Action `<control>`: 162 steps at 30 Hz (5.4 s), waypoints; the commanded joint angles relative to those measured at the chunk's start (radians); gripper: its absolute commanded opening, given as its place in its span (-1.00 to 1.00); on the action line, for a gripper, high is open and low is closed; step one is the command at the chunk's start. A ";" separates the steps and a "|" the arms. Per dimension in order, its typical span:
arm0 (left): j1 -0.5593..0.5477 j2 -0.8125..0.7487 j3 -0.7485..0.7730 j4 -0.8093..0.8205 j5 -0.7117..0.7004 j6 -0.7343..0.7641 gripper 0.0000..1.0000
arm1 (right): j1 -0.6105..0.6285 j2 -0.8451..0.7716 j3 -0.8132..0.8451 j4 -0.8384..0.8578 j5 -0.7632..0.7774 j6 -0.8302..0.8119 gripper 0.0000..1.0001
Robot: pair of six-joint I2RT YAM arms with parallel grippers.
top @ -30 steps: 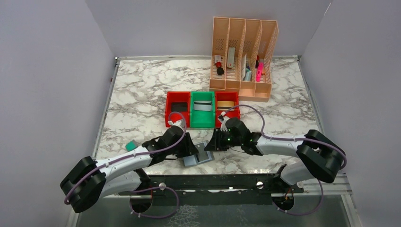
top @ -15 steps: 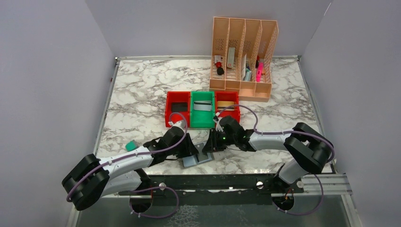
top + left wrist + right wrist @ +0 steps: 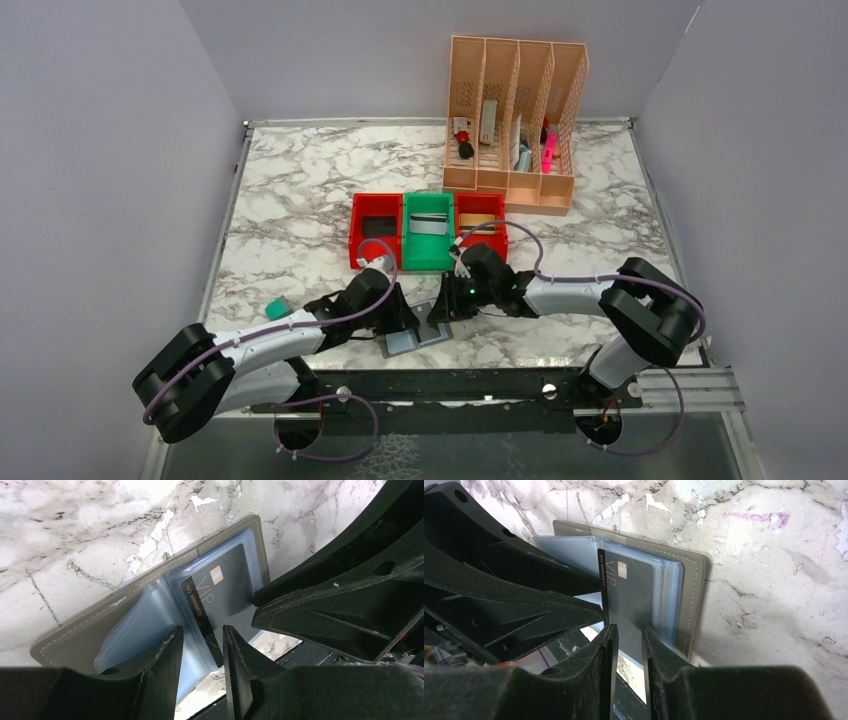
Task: Take the credit cards out of the card holder
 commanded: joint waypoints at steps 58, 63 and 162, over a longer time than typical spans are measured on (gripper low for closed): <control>-0.004 -0.135 -0.075 -0.005 -0.058 -0.053 -0.56 | 0.001 0.077 0.061 -0.105 0.014 -0.034 -0.50; -0.005 -0.120 -0.080 0.033 -0.027 -0.063 -0.54 | 0.001 0.080 0.063 -0.108 0.014 -0.036 -0.50; -0.005 -0.254 -0.125 0.005 -0.052 -0.119 -0.69 | 0.003 0.178 0.039 0.019 -0.048 0.007 -0.36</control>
